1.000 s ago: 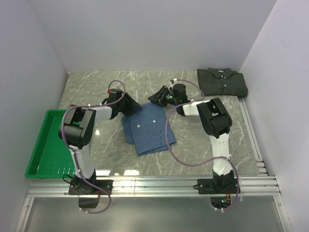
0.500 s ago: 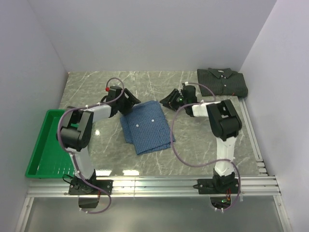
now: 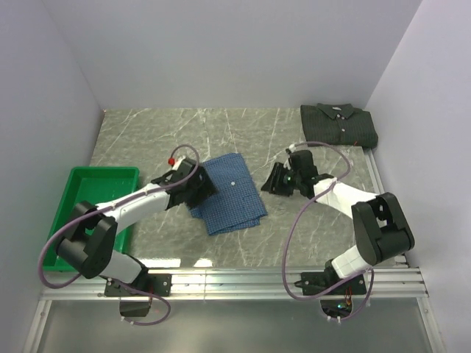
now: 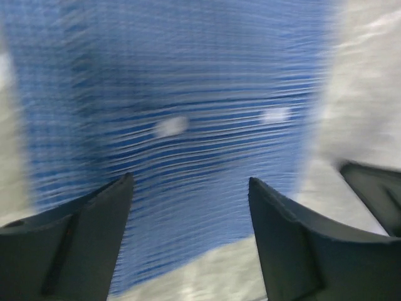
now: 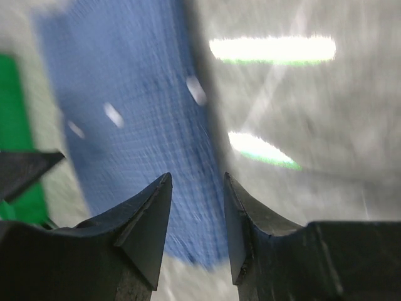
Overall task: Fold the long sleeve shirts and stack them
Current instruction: Fold the shirt
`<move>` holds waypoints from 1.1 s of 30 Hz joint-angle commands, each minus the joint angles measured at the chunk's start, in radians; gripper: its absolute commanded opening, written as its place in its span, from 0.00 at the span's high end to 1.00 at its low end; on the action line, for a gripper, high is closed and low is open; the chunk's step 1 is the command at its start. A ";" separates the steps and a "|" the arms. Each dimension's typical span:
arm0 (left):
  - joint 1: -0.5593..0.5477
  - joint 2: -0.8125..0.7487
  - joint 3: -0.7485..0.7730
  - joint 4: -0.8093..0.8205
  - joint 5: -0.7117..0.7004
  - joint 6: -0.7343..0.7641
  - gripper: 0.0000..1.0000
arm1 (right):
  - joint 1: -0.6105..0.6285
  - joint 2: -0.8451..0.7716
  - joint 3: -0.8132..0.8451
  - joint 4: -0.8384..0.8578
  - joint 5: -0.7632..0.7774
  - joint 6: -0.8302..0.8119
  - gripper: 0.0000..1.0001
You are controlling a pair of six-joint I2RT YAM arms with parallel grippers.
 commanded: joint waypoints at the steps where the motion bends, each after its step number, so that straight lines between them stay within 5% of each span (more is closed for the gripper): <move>1: -0.003 -0.013 -0.069 -0.050 -0.029 -0.016 0.25 | 0.038 -0.058 -0.043 -0.119 0.013 -0.076 0.54; 10: -0.020 0.104 -0.045 -0.073 -0.047 0.036 0.39 | 0.143 0.014 -0.112 -0.044 0.016 -0.019 0.59; 15: -0.006 0.199 0.032 -0.113 -0.110 0.111 0.43 | 0.241 0.020 -0.147 0.004 0.018 0.067 0.82; 21: 0.083 0.455 0.405 -0.180 -0.161 0.319 0.37 | 0.470 0.041 -0.116 0.198 0.048 0.321 0.91; 27: 0.164 0.555 0.684 -0.216 -0.204 0.436 0.25 | 0.590 0.091 0.125 0.075 0.144 0.299 0.66; 33: 0.179 0.214 0.508 -0.255 -0.264 0.335 0.09 | 0.552 -0.019 0.182 -0.191 0.329 0.110 0.45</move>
